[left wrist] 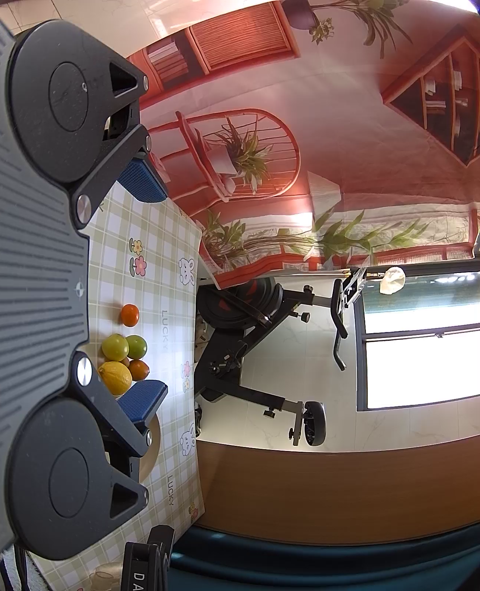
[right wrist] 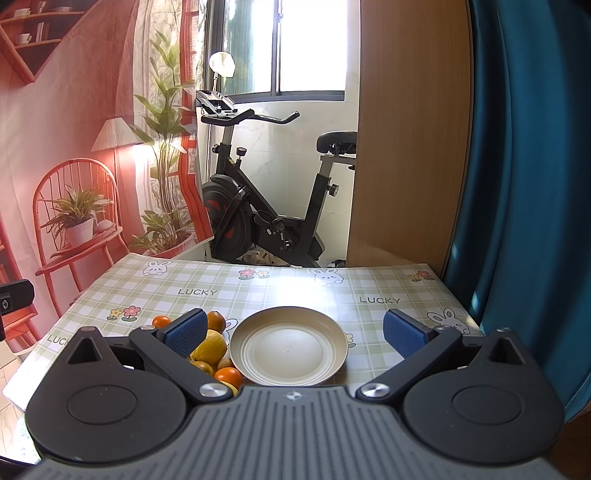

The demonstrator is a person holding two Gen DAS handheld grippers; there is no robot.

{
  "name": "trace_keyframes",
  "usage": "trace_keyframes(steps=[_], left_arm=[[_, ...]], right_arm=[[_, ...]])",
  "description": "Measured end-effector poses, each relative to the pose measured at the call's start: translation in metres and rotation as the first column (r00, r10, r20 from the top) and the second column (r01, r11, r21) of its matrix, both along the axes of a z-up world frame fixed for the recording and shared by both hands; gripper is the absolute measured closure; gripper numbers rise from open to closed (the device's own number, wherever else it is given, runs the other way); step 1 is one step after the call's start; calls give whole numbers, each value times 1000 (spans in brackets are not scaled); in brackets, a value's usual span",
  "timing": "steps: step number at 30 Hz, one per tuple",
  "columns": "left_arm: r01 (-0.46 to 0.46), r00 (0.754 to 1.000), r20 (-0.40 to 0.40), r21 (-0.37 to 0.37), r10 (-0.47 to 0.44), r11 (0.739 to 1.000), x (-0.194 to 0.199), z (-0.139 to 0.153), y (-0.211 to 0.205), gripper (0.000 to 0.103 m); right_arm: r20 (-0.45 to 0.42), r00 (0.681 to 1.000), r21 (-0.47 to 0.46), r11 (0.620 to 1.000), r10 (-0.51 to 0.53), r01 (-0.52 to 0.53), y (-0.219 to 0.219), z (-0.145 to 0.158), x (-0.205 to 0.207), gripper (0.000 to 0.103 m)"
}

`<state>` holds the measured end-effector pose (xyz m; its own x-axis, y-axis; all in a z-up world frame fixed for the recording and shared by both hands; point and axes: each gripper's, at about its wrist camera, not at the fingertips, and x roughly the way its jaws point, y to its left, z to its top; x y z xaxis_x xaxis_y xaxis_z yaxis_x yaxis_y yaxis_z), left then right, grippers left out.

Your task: Organize fruits

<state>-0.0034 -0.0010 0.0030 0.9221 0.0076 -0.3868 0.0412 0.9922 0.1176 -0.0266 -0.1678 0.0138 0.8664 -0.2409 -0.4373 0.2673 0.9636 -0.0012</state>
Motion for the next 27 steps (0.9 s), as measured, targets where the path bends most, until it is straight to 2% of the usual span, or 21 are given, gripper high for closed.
trace_keyframes(steps=[27], left_arm=[[-3, 1000, -5, -5, 3, 1000, 1, -1, 1, 0]], right_arm=[[-1, 1000, 1, 1000, 0, 0, 1, -1, 0, 0]])
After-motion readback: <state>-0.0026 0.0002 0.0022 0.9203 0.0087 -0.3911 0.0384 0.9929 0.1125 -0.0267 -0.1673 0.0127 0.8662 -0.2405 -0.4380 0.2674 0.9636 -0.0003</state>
